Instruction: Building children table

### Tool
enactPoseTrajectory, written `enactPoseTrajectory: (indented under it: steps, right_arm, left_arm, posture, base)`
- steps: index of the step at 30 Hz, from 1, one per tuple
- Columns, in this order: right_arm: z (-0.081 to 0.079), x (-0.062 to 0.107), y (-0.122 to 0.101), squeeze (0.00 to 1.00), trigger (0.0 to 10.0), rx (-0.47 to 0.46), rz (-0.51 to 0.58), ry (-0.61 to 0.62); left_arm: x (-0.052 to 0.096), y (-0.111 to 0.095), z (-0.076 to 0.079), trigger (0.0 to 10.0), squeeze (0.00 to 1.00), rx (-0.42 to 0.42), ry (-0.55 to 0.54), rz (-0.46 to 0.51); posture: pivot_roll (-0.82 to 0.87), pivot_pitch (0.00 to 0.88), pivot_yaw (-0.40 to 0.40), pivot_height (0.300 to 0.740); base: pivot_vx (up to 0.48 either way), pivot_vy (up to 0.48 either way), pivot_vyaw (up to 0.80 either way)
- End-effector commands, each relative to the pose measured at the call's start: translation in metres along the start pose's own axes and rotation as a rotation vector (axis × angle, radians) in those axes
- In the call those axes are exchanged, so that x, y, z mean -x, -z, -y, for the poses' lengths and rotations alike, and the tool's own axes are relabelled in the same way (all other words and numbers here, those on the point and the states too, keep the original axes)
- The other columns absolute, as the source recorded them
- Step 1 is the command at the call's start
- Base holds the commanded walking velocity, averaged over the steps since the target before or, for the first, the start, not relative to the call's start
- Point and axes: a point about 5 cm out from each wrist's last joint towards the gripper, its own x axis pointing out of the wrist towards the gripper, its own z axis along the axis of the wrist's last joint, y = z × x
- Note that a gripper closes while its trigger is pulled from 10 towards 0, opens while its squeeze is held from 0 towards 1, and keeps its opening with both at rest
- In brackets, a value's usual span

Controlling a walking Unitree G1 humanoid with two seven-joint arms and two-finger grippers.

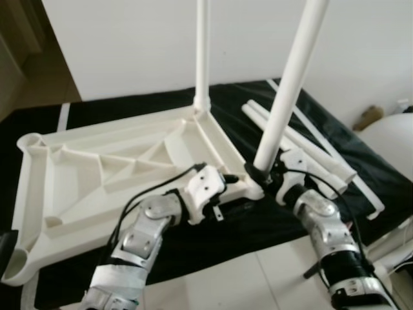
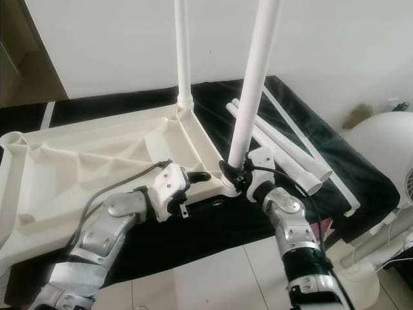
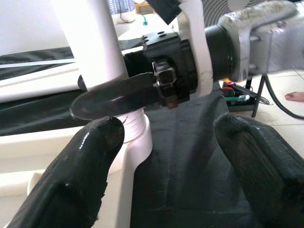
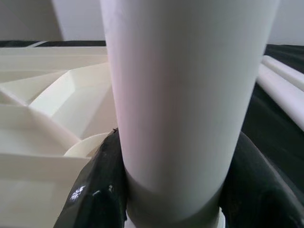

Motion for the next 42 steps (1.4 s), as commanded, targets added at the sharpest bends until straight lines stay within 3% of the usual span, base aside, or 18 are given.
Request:
enactPoseTrajectory:
  steps: [1, 2, 4, 5, 7, 9, 13, 26, 27, 28, 36, 42]
  right_arm:
    - [0.006, 0.004, 0.006, 0.0, 10.0, -0.043, -0.036, 0.124]
    - [0.004, 0.005, 0.007, 0.0, 10.0, -0.088, -0.034, 0.216]
    - [-0.002, 0.008, 0.009, 0.0, 10.0, -0.091, -0.032, 0.351]
    - [-0.002, 0.008, 0.009, 0.0, 10.0, -0.091, -0.032, 0.351]
    - [-0.012, 0.011, 0.014, 0.0, 10.0, -0.118, -0.054, 0.512]
    - [-0.019, 0.01, 0.016, 0.0, 10.0, -0.163, -0.054, 0.561]
    - [-0.033, 0.004, 0.012, 0.0, 10.0, -0.209, -0.039, 0.533]
    - [-0.037, 0.008, 0.001, 0.03, 10.0, -0.196, -0.024, 0.535]
    - [-0.037, 0.008, 0.0, 0.43, 10.0, -0.196, -0.021, 0.534]
    - [-0.036, 0.008, -0.001, 1.0, 10.0, -0.194, -0.014, 0.523]
    - [-0.031, 0.01, -0.002, 1.0, 10.0, -0.172, 0.014, 0.438]
    - [-0.015, 0.014, -0.006, 1.0, 10.0, -0.094, 0.018, 0.324]
  left_arm:
    - [0.0, 0.002, 0.0, 10.0, 0.0, 0.006, -0.049, -0.013]
    - [0.0, 0.002, 0.001, 10.0, 0.0, 0.009, -0.049, -0.013]
    - [0.0, 0.002, 0.001, 10.0, 0.0, 0.013, -0.05, -0.012]
    - [0.0, 0.002, 0.001, 10.0, 0.0, 0.013, -0.05, -0.012]
    - [0.001, 0.003, 0.0, 10.0, 0.0, 0.014, -0.053, -0.013]
    - [0.001, 0.002, 0.0, 10.0, 0.0, 0.016, -0.054, -0.011]
    - [-0.002, 0.002, 0.001, 10.0, 0.0, 0.024, -0.051, -0.007]
    - [-0.004, 0.001, 0.0, 10.0, 0.0, 0.019, -0.044, -0.008]
    - [-0.003, 0.002, -0.002, 10.0, 0.0, 0.019, -0.054, -0.011]
    - [-0.003, 0.002, -0.003, 10.0, 0.0, 0.019, -0.06, -0.012]
    - [-0.003, 0.002, -0.004, 10.0, 0.0, 0.021, -0.067, -0.013]
    - [-0.003, 0.002, -0.003, 10.0, 0.0, 0.021, -0.064, -0.012]
  posture:
    - [-0.07, 0.02, -0.01, 0.74]
    - [-0.07, 0.021, -0.013, 0.74]
    - [-0.07, 0.022, -0.012, 0.74]
    - [-0.07, 0.022, -0.012, 0.74]
    - [-0.07, 0.022, -0.011, 0.74]
    - [-0.07, 0.022, -0.01, 0.74]
    - [-0.08, 0.02, -0.003, 0.74]
    - [-0.08, 0.022, -0.003, 0.74]
    - [-0.08, 0.02, -0.003, 0.74]
    - [-0.08, 0.02, -0.005, 0.74]
    - [-0.08, 0.014, -0.005, 0.74]
    - [-0.08, 0.008, -0.006, 0.74]
  base:
    - [0.0, 0.0, 0.0]
    - [0.0, 0.0, 0.0]
    - [0.0, 0.0, 0.0]
    - [0.0, 0.0, 0.0]
    - [0.0, 0.0, 0.0]
    - [0.0, 0.0, 0.0]
    - [0.0, 0.0, 0.0]
    - [0.0, 0.0, 0.0]
    - [0.0, 0.0, 0.0]
    - [0.0, 0.0, 0.0]
    - [0.0, 0.0, 0.0]
    - [0.0, 0.0, 0.0]
